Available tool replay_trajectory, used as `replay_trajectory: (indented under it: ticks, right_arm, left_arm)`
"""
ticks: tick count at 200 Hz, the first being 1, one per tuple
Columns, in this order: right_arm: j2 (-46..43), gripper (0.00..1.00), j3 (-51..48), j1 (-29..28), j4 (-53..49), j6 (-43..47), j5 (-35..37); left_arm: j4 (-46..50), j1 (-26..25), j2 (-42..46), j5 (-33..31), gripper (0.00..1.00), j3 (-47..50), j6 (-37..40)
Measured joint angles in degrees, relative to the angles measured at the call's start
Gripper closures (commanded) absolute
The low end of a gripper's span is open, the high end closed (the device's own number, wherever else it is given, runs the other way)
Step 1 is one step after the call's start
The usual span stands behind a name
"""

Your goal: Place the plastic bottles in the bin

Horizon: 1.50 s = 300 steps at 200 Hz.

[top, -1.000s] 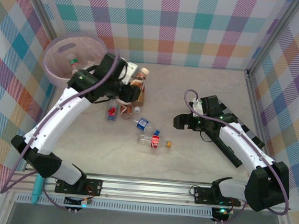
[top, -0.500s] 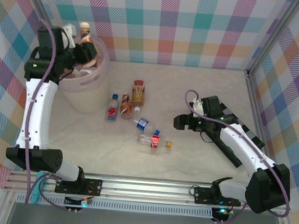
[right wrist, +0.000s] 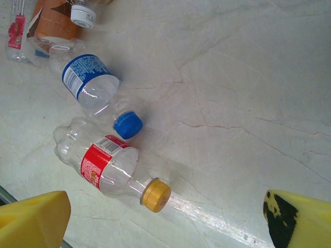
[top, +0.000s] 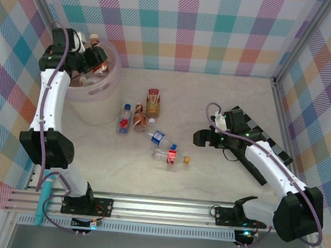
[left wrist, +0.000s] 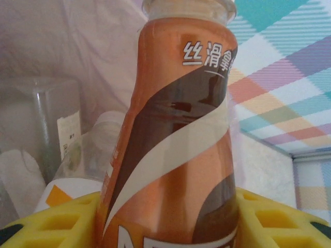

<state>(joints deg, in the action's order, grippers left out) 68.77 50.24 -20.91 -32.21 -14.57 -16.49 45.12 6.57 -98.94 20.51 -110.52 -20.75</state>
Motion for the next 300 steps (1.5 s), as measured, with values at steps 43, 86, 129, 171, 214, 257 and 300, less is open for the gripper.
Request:
replay_trajectory:
  ticks: [43,86,129,171,214,257,300]
  right_arm:
    - [0.0,0.04,-0.1,0.0,0.0,0.0,0.4]
    - [0.0,0.04,-0.6,0.0,0.0,0.0,0.4]
    - [0.0,0.04,-0.7,0.0,0.0,0.0,0.4]
    - [0.0,0.04,-0.7,0.0,0.0,0.0,0.4]
    - [0.0,0.04,-0.7,0.0,0.0,0.0,0.4]
    - [0.0,0.05,-0.7,0.0,0.0,0.0,0.4]
    - [0.0,0.05,-0.7,0.0,0.0,0.0,0.4]
  left_arm:
    - [2.0,-0.1,-0.5,-0.9,0.71,-0.4,4.5]
    - [2.9,-0.2,-0.4,-3.0,0.3,-0.8,8.5]
    - [4.7,0.1,-0.5,-5.6,0.13,-0.6,10.5]
    - [4.7,0.1,0.0,-7.6,0.12,-0.7,11.0]
    - [4.8,0.1,3.8,-11.5,0.11,-0.8,11.9]
    - [6.4,0.1,8.2,-14.5,0.16,-1.4,14.0]
    - [9.4,-0.1,10.7,-15.1,0.19,-1.5,16.2]
